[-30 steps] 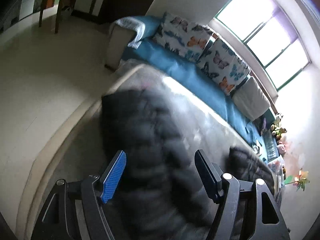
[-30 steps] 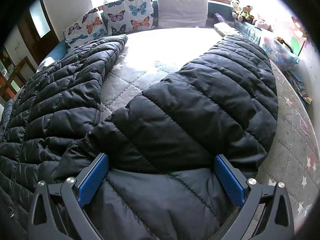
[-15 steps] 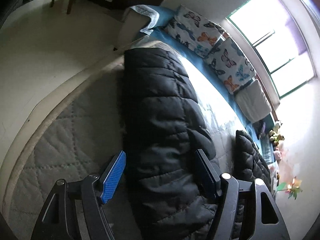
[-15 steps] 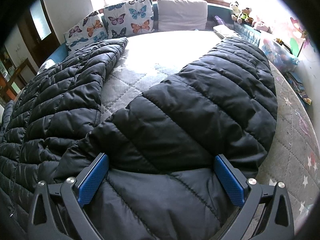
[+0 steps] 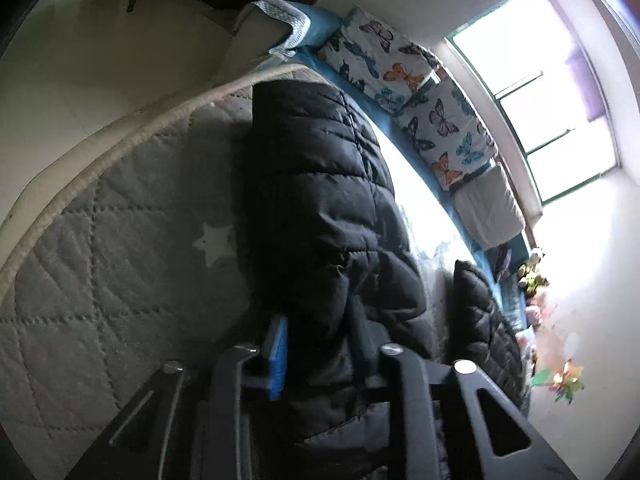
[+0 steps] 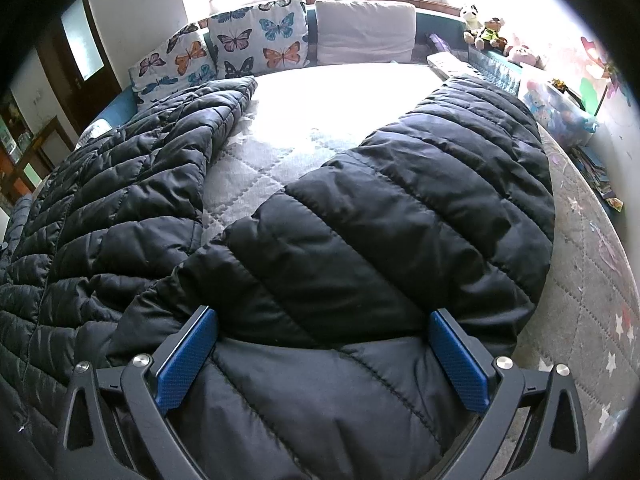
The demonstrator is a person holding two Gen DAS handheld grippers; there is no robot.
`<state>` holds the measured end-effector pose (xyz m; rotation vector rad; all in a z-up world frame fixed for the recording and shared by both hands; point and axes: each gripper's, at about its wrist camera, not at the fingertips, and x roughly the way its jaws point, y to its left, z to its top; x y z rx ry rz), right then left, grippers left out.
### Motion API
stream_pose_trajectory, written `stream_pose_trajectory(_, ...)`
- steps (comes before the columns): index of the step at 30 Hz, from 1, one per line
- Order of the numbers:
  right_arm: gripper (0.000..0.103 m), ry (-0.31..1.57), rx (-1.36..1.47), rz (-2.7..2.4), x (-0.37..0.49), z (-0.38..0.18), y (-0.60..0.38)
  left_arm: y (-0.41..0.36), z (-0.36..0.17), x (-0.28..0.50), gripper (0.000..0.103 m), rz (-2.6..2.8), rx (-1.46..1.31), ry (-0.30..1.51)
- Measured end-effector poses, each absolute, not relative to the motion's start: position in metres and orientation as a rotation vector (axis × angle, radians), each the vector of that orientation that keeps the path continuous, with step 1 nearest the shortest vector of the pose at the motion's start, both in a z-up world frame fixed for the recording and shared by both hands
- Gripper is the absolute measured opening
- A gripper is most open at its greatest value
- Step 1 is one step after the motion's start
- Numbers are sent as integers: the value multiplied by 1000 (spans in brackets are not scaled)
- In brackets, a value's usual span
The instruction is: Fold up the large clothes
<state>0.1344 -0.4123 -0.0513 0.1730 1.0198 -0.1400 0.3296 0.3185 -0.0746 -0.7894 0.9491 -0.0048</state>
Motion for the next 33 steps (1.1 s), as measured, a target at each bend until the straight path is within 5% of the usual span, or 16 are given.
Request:
stream_pose_trajectory(4,103,1049,164,-139,139,-50,-412,308,-40,316,13,-32,-739,873)
stream_pose_trajectory(11,102,999,92,-171,130,-11,-390,261,40,287,12,-136,-633,762)
stream_pose_trajectory(22,102,926,-170,346,59,16,-222,122,129,216,12,-482,-492,675)
stream_pose_trajectory(33,101,1016,-371,454,12,-43,-159,-67,107,105,12,-800,-185,828)
